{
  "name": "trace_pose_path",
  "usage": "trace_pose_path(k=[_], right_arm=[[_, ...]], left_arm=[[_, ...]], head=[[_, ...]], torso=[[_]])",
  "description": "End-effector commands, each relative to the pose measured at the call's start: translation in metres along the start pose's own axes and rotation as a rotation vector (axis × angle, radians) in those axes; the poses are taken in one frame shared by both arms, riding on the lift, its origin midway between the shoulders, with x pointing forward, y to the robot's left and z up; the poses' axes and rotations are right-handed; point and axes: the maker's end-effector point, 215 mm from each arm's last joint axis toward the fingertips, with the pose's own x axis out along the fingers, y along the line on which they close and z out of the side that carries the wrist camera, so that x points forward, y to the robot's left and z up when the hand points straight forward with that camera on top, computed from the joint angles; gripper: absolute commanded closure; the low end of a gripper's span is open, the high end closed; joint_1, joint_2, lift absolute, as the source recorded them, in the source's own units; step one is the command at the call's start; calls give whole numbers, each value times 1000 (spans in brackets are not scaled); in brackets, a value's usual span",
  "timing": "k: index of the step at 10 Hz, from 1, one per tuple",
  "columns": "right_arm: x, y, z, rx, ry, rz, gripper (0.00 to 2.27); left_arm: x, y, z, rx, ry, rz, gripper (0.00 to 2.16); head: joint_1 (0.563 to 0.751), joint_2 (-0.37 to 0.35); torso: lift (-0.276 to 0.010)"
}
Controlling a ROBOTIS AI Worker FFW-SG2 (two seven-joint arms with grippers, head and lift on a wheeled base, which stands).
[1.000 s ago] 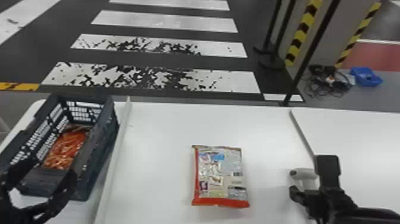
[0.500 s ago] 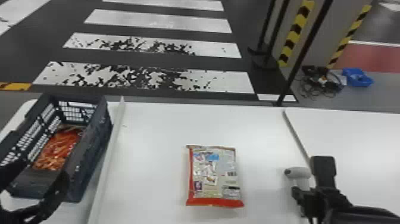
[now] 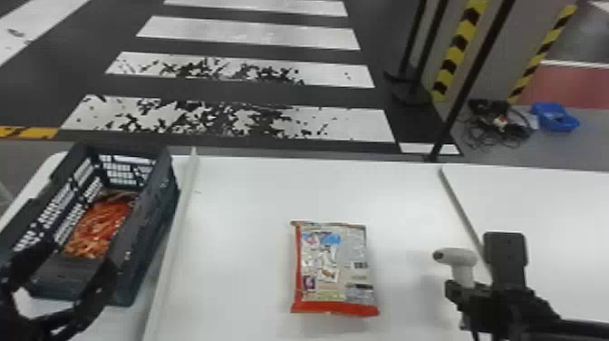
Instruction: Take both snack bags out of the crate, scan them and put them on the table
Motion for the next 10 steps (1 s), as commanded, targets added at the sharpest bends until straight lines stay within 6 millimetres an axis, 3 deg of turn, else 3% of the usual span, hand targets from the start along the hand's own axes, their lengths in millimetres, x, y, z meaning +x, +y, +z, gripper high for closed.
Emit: trace_pose_path(k=[1,5,8,10], right_arm=[[-21,24,-4,-20,21,39,2253],[-55,89,-7,-82,13,161,2253],[-81,124,-13,-115,31,231,2253],[-87,144,-12,-135,23,267,2253]], left_arm=[[0,0,0,-1,0,-1,80],[0,0,-1,0,2,-3,80],[1,-2,-1,0,3,-6,80],[1,-3,-2,-2,2,-8,80]], head=[[695,-71],[695,38],[695,104],[695,149]], torso=[[-92],[-92],[-92],[-92]])
